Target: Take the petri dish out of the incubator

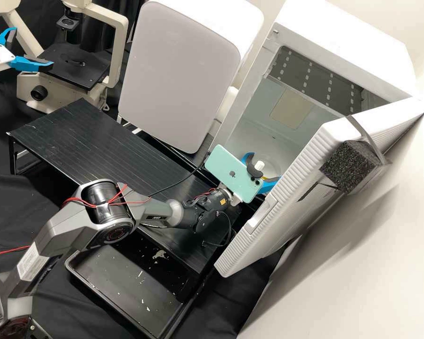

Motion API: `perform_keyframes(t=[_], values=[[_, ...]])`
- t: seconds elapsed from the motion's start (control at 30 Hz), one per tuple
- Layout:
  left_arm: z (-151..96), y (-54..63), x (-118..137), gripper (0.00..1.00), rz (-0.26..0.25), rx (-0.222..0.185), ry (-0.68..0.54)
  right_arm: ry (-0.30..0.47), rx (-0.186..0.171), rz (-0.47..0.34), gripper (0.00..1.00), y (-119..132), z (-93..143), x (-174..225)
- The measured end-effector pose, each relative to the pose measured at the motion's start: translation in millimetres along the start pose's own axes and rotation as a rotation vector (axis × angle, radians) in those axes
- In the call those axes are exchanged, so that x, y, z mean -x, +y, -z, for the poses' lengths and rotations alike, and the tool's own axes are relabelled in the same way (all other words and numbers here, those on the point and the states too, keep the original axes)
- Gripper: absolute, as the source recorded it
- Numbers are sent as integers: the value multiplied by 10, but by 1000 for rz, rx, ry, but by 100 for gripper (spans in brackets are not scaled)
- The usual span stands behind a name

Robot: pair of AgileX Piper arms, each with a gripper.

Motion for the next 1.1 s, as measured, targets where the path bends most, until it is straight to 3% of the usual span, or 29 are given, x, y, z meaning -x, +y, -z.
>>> perform_keyframes(t=[0.17,0.33,0.67,0.97,1.1], values=[[0,0,0,100,0,0,0,22,-30,4,0,-69,-31,131],[0,0,0,100,0,0,0,70,-47,-33,0,21,5,397],[0,0,0,100,0,0,0,88,-110,-57,0,18,-75,912],[0,0,0,100,0,0,0,175,-150,-38,0,-213,148,1518],[0,0,0,100,0,0,0,197,-137,27,0,-382,306,1833]])
